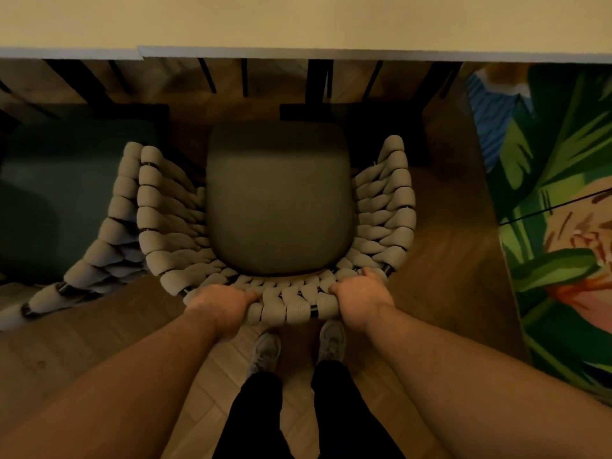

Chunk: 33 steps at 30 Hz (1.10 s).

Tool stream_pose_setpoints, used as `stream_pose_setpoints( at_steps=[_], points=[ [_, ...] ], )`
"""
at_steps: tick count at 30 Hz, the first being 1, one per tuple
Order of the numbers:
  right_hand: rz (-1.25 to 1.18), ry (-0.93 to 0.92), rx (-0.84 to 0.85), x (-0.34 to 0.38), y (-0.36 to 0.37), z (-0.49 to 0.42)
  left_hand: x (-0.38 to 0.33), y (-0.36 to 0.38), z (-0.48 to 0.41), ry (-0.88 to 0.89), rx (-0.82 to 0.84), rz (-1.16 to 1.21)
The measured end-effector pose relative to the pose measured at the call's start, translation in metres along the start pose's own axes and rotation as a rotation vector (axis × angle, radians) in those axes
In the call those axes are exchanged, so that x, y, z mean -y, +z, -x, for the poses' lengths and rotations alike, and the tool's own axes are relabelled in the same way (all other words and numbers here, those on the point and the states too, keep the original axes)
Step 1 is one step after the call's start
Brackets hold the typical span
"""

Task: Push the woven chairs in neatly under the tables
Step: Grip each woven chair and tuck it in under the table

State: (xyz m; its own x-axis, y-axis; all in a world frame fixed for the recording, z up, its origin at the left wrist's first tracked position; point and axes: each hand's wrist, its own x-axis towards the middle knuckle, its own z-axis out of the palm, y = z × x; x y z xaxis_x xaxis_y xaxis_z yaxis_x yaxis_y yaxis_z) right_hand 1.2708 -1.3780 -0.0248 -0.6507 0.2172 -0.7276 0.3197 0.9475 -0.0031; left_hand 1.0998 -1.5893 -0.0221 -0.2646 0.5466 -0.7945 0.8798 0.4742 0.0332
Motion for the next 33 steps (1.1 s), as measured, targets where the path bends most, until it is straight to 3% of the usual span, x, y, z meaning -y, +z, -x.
stream_pose_setpoints(
  at_steps=[6,10,14,18,24,28,33],
  points=[
    [-0.198,0.032,-0.110,-0.001,-0.002,0.051,-0.008,-0.022,0.019,0.041,0.143,-0.012],
    [-0.471,0.183,-0.145,0.007,0.000,0.095,-0.027,-0.071,0.029,0.067,0.337,-0.235],
    [-0.625,0.422,-0.191,0.001,0.026,0.151,-0.053,-0.105,0.036,0.140,0.372,-0.324],
    [-0.808,0.679,-0.186,-0.020,0.071,0.219,-0.106,-0.122,0.041,0.267,0.249,-0.392],
    [-1.016,0.990,-0.327,-0.058,0.157,0.326,-0.251,-0.137,0.054,0.502,0.078,-0.564],
    [-1.075,1.108,-0.366,-0.078,0.215,0.395,-0.360,-0.122,0.062,0.568,0.010,-0.638],
    [-1.198,1.210,-0.243,-0.095,0.299,0.462,-0.485,-0.082,0.059,0.670,-0.031,-0.834]
  ],
)
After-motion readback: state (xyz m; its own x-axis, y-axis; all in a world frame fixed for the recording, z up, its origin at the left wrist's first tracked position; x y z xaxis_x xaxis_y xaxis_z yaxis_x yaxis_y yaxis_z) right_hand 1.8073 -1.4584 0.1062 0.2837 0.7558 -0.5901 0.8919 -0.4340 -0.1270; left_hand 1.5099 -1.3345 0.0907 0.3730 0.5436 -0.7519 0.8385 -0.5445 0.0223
